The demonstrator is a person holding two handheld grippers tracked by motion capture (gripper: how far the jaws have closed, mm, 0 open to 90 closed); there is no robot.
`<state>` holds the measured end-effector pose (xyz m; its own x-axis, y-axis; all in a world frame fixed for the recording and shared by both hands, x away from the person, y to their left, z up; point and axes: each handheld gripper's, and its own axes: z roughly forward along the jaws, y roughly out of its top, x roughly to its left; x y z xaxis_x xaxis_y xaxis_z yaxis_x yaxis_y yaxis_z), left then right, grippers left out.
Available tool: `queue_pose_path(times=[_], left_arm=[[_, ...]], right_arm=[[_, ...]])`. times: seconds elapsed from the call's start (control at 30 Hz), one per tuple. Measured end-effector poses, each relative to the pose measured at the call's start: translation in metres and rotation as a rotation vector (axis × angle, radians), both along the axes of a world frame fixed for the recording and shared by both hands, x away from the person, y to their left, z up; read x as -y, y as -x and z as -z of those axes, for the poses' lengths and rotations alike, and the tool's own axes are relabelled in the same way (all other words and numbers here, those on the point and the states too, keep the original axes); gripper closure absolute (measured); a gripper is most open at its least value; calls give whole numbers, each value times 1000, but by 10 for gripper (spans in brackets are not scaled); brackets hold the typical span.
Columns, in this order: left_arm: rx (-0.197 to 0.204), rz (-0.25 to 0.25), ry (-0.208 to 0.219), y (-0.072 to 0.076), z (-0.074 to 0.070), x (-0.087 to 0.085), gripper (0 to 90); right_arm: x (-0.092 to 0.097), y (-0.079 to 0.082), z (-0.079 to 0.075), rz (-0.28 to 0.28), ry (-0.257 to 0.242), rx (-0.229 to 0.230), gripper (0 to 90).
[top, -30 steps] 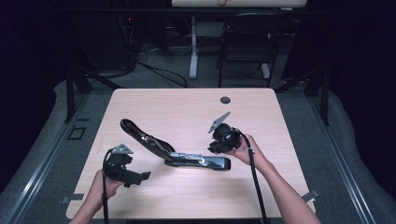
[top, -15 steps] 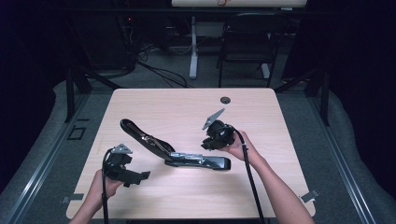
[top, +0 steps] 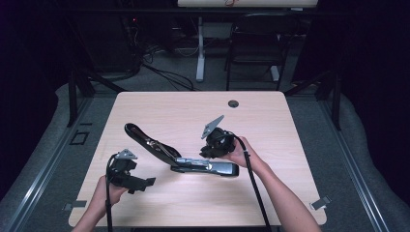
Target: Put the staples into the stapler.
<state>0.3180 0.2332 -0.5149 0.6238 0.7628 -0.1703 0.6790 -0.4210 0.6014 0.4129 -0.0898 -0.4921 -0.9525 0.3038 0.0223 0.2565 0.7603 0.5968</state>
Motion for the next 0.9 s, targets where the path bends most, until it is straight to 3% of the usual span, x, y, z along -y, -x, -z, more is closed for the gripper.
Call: queue_pose_path(times=[0.9], left_arm=[[2,2,-2,2,0,0,0]], right_arm=[[-10,0,15,-34,26,-16,778]])
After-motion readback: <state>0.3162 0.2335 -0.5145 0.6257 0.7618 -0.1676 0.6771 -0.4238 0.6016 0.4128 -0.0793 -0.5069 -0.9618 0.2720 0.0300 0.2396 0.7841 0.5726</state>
